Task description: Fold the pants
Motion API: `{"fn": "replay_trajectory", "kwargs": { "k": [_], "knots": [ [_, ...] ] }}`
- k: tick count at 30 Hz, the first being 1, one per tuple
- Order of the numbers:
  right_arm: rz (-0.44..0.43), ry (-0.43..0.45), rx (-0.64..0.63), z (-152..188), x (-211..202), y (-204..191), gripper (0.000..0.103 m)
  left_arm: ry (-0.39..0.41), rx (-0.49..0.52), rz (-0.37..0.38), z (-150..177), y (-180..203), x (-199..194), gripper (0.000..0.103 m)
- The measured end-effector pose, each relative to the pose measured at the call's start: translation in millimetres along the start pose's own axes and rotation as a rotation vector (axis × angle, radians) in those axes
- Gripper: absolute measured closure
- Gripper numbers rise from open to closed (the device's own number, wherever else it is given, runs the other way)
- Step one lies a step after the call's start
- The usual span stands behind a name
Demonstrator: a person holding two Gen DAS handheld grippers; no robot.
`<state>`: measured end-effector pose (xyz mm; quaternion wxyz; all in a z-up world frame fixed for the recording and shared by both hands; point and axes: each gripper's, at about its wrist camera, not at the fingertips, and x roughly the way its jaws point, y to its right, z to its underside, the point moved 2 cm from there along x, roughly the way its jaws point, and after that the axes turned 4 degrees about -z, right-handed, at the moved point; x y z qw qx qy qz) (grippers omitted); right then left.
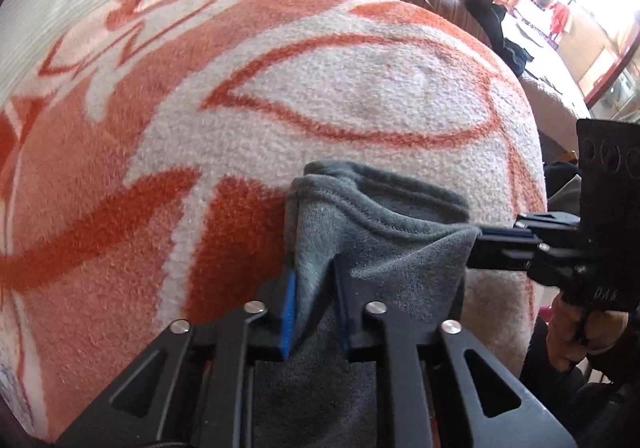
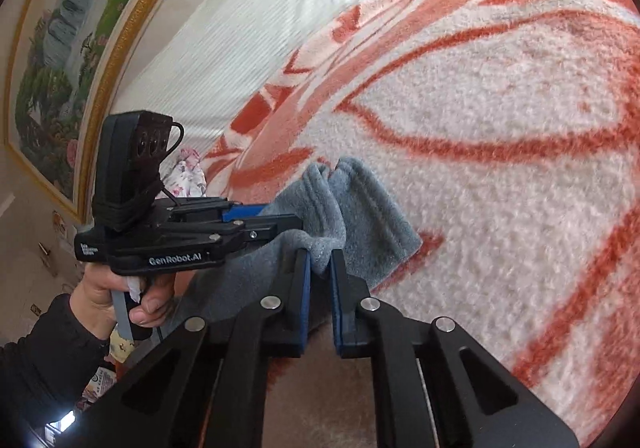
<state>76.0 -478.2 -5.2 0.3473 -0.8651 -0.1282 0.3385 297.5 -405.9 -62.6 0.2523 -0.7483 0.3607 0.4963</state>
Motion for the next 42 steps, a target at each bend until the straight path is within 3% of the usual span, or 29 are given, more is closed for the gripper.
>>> {"fn": "replay_trajectory", "kwargs": {
  "k": [6,9,12,13,14,15,16,20,21,24,28,30,32,34,37,42],
  "knots": [
    [0.006,0.071,-0.057,-21.1,-26.4,-8.4,0.094,0.05,-0.024,0.022,-24.4,4.4,-11.6,0.094],
    [0.03,0.091,-0.067,-27.7,-33.8,-6.5,0.094,0.018,-0.008,0.029,-27.2,7.6,-0.9,0.095],
    [0.058,0.028,-0.037,-23.6,-24.9,6.4,0.094,-0.019,0.011,-0.012,-26.5,14.7,13.0,0.086],
    [0.066,0.012,-0.026,-21.4,-22.1,10.5,0.093,-0.021,0.013,-0.012,-26.4,14.4,13.5,0.079],
    [0.075,-0.013,-0.017,-18.4,-19.9,14.8,0.088,-0.019,0.007,-0.018,-26.4,12.3,11.9,0.072],
    [0.086,-0.018,-0.009,-16.8,-20.2,17.1,0.085,-0.013,-0.002,-0.025,-25.7,8.5,9.3,0.056],
    [0.087,-0.004,0.001,-15.3,-23.8,18.8,0.082,-0.008,-0.01,-0.032,-25.9,5.5,7.1,0.048],
    [0.08,0.033,0.031,-16.2,-30.4,20.0,0.048,-0.014,-0.029,-0.027,-26.9,-1.9,4.7,0.048],
    [0.066,0.041,0.046,-16.2,-30.7,20.9,0.047,-0.027,-0.03,-0.016,-27.3,-2.0,7.1,0.048],
    [0.038,0.044,0.099,-13.9,-27.7,26.0,0.047,-0.07,-0.006,-0.01,-28.6,3.9,21.1,0.048],
    [0.069,0.029,0.094,-9.7,-17.5,26.4,0.048,-0.093,-0.019,0.03,-32.0,7.7,37.3,0.048],
    [0.052,0.027,0.087,-10.1,-13.8,23.1,0.055,-0.093,-0.046,0.064,-34.4,6.1,42.1,0.049],
    [0.041,0.001,0.075,-8.2,-5.5,21.2,0.076,-0.09,-0.06,0.088,-35.3,5.3,44.5,0.054],
    [0.01,-0.01,0.091,-3.9,-0.8,24.1,0.081,-0.08,-0.053,0.103,-35.2,6.5,42.8,0.067],
    [0.005,0.032,0.085,-3.7,-11.7,23.6,0.084,-0.078,-0.06,0.122,-43.9,11.5,37.2,0.08],
    [0.036,0.119,0.019,-19.6,-49.9,13.5,0.085,0.012,-0.025,0.15,-72.7,40.0,22.8,0.082]
  ]
}}
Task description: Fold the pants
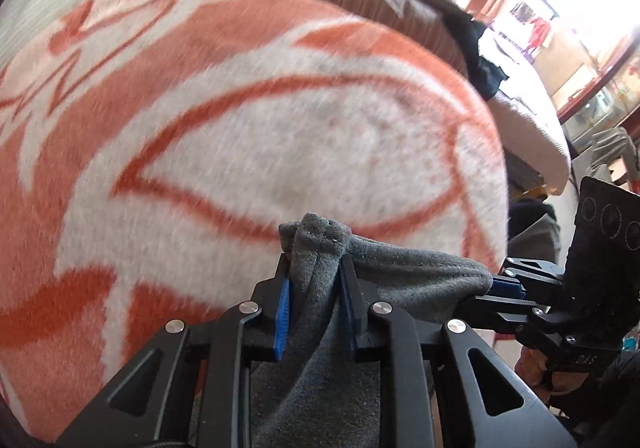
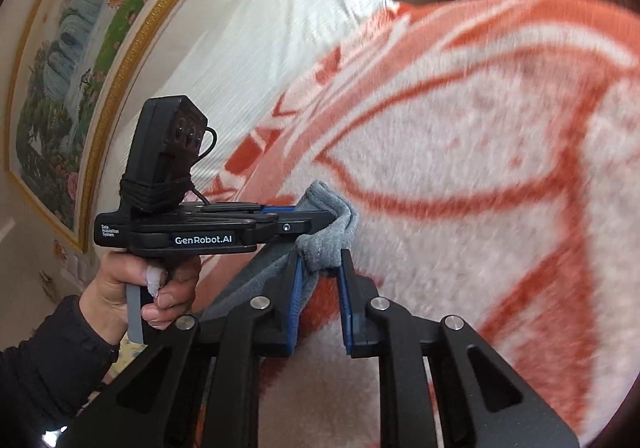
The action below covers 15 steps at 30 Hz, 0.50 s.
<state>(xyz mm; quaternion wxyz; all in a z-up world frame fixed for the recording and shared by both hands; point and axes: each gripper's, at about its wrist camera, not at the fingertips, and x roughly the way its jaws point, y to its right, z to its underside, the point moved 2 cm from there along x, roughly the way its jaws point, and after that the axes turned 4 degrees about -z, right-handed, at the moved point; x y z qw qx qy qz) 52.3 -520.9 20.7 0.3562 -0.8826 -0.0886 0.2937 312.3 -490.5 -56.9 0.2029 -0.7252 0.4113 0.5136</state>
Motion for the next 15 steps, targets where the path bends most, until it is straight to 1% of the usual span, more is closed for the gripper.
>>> {"fn": "replay_trajectory", "kwargs": {
  "k": [2,3,4,5,6,7,9,10,12,15],
  "knots": [
    [0.032,0.012,-0.008,-4.5,-9.5,6.2,0.085,-0.033,0.01,-0.011,-1.4,7.7,16.0,0.082],
    [0.038,0.006,0.018,-3.9,-9.1,14.1,0.085,-0.051,0.014,-0.035,0.5,9.8,24.8,0.081],
    [0.042,-0.013,0.06,0.3,-6.4,25.5,0.085,-0.044,0.013,-0.048,2.2,10.9,26.8,0.08],
    [0.052,-0.026,0.077,4.3,-3.6,30.7,0.085,-0.031,-0.003,-0.043,3.2,9.4,22.1,0.077],
    [0.057,-0.034,0.085,8.7,-4.1,33.8,0.085,-0.025,-0.024,-0.036,3.8,6.8,18.1,0.069],
    [0.052,-0.032,0.088,12.7,-6.1,34.3,0.085,-0.016,-0.062,-0.028,5.7,1.3,8.8,0.067],
    [0.038,-0.017,0.085,15.0,-10.0,32.3,0.085,0.027,-0.1,-0.05,10.8,-8.5,-12.7,0.065],
    [0.032,-0.013,0.085,14.5,-10.3,30.9,0.085,0.054,-0.116,-0.062,16.1,-13.8,-26.5,0.059],
    [0.022,-0.005,0.08,11.8,-11.7,28.1,0.085,0.103,-0.162,-0.069,31.2,-24.0,-51.4,0.05],
    [0.009,0.008,0.061,7.8,-11.9,19.6,0.085,0.131,-0.22,-0.031,56.7,-31.6,-70.9,0.05]
  ]
}}
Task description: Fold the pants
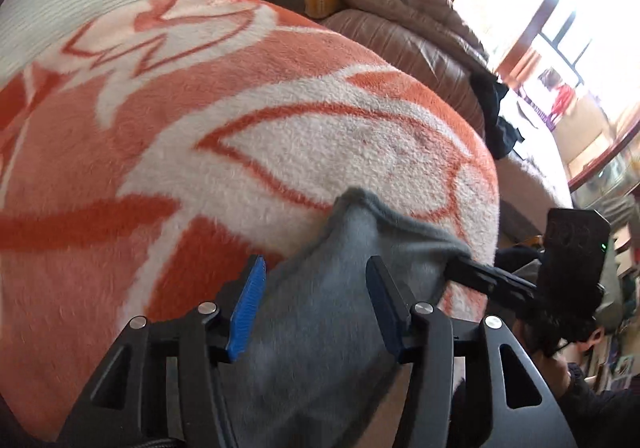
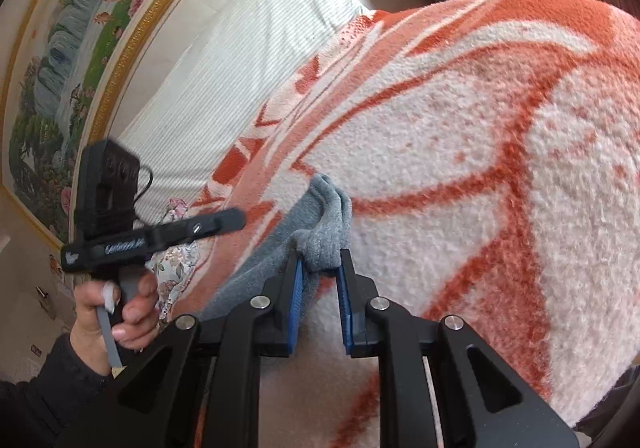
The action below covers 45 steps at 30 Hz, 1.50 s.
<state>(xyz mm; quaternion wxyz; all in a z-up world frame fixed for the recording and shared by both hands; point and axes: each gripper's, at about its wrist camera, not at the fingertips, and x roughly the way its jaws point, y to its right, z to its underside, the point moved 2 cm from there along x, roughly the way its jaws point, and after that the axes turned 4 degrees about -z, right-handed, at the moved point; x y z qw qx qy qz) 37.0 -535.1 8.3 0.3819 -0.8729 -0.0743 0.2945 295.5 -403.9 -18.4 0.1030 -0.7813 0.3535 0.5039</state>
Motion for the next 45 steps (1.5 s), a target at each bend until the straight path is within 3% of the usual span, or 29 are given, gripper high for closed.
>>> {"fn": "replay_trajectory", "kwargs": {
  "k": [3,6,8,10,17,18,20,22,25,30,34,39,45],
  "knots": [
    [0.005,0.002,-0.014,-1.4,3.2,-8.3,0.084,-0.018,-0.002,-0.031,13.3,0.5,4.6,0.05],
    [0.034,-0.021,0.063,0.3,3.6,2.0,0.068,-0.067,0.008,-0.042,11.5,1.3,20.3,0.048],
    [0.03,-0.009,0.116,2.9,-1.0,10.5,0.044,-0.097,0.017,-0.045,6.0,3.3,34.6,0.047],
    [0.023,0.017,0.162,4.0,-5.3,17.3,0.036,-0.122,0.031,-0.059,3.1,4.3,49.1,0.047],
    [0.037,0.003,0.159,2.4,12.1,15.0,0.039,-0.109,0.06,-0.087,11.7,16.1,77.8,0.042],
    [0.036,0.002,0.149,2.5,13.7,13.3,0.043,-0.11,0.057,-0.082,11.5,14.9,77.5,0.042],
    [0.027,-0.011,0.144,4.4,17.6,13.0,0.074,-0.112,0.051,-0.072,10.6,12.7,77.7,0.043],
    [0.019,-0.033,0.162,8.9,22.6,17.9,0.081,-0.107,0.044,-0.07,10.8,11.4,74.9,0.045],
    [0.005,-0.017,0.156,9.2,17.9,16.1,0.081,-0.078,-0.002,-0.099,14.2,7.3,59.9,0.045],
    [-0.02,0.0,0.108,1.7,9.9,-2.2,0.082,0.061,-0.094,-0.121,41.7,1.2,4.4,0.044],
    [-0.043,0.011,0.066,-3.9,4.2,-22.2,0.082,0.129,-0.2,-0.059,91.6,-11.8,-36.3,0.041],
    [-0.084,0.023,0.002,-8.9,0.9,-59.0,0.082,0.042,-0.368,0.095,162.8,-27.6,-24.5,0.042],
    [-0.175,-0.02,-0.127,-0.9,11.4,-131.0,0.082,0.1,-0.454,0.215,210.7,-24.7,-42.5,0.041]
  ]
}}
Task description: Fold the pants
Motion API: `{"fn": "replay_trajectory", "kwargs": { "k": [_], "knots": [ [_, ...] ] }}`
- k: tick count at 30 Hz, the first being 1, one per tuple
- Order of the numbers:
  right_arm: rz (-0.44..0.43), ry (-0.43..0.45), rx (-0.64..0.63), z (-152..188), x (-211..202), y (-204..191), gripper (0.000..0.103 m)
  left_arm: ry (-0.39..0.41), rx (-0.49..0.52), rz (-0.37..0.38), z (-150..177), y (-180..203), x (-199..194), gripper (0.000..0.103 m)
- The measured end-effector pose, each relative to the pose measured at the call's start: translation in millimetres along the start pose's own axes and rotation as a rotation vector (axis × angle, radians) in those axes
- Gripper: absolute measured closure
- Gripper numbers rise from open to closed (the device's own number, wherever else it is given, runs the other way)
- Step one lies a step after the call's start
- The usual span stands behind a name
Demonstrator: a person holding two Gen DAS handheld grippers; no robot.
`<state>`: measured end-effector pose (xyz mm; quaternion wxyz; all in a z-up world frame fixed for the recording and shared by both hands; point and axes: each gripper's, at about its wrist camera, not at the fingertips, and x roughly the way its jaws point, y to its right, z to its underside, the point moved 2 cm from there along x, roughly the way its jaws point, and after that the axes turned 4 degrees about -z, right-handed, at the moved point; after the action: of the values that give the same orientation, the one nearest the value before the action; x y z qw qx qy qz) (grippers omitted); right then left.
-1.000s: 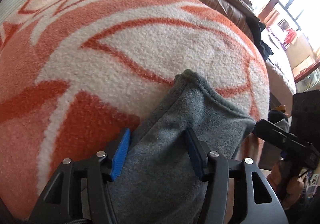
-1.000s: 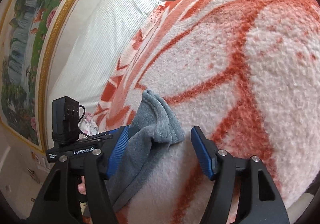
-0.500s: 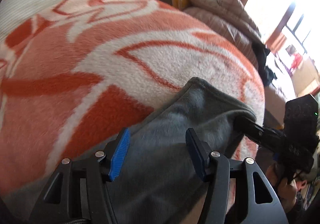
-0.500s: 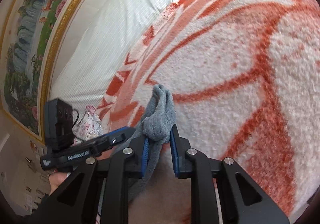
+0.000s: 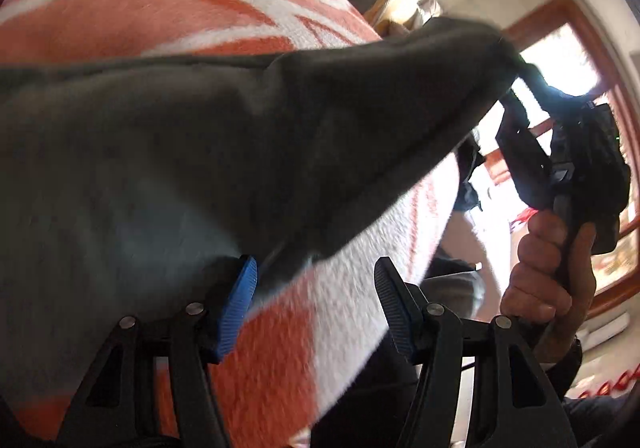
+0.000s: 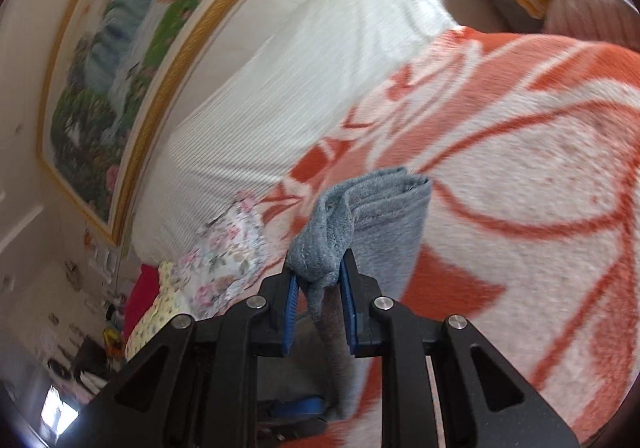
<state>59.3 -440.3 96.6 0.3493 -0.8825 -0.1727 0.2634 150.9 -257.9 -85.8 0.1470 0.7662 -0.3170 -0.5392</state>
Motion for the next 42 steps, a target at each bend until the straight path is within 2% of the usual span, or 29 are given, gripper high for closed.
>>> {"fn": "replay_trajectory", "kwargs": {
  "k": [2,5,9,13,15,17,18,22,27,31,34,38,40,42],
  "knots": [
    [-0.046,-0.036,-0.056,4.7,12.6,-28.7,0.082,0.026,-0.037,0.007,10.4,-10.3,-16.7,0.041],
    [-0.122,-0.11,-0.147,19.4,39.1,-76.1,0.082,0.094,-0.078,-0.022,24.8,-29.5,-47.9,0.041],
    [-0.221,-0.241,-0.232,51.7,83.2,-125.9,0.082,0.192,-0.165,-0.054,51.2,-64.3,-97.7,0.04],
    [-0.26,-0.397,-0.261,93.0,131.3,-148.4,0.079,0.268,-0.261,-0.125,81.0,-103.3,-135.0,0.038],
    [-0.23,-0.472,-0.248,117.1,155.8,-146.8,0.075,0.287,-0.312,-0.143,95.0,-123.1,-148.6,0.038],
    [-0.184,-0.545,-0.238,136.6,174.4,-142.2,0.054,0.311,-0.374,-0.157,106.8,-142.2,-160.6,0.038],
    [-0.184,-0.565,-0.221,142.8,178.6,-138.7,0.054,0.32,-0.391,-0.16,109.8,-147.4,-163.9,0.038],
    [-0.203,-0.578,-0.188,153.1,181.1,-135.8,0.054,0.356,-0.443,-0.156,110.6,-161.6,-171.0,0.038],
    [-0.158,-0.505,-0.185,131.4,175.7,-126.6,0.054,0.366,-0.391,-0.108,90.5,-153.8,-173.2,0.038],
    [-0.103,-0.467,-0.198,113.0,173.3,-114.5,0.068,0.357,-0.319,-0.054,62.6,-129.2,-158.8,0.038],
    [-0.062,-0.449,-0.174,103.8,180.2,-101.7,0.073,0.356,-0.258,-0.018,44.2,-108.3,-142.2,0.037],
    [-0.029,-0.492,-0.099,107.2,199.2,-75.5,0.073,0.331,-0.256,0.013,32.3,-106.6,-119.4,0.035],
    [-0.017,-0.551,-0.021,118.1,213.3,-56.3,0.073,0.286,-0.285,-0.01,32.9,-116.7,-103.7,0.035],
    [-0.065,-0.632,0.057,133.8,226.0,-44.9,0.075,0.254,-0.314,-0.007,36.9,-126.4,-93.2,0.035]
  ]
}}
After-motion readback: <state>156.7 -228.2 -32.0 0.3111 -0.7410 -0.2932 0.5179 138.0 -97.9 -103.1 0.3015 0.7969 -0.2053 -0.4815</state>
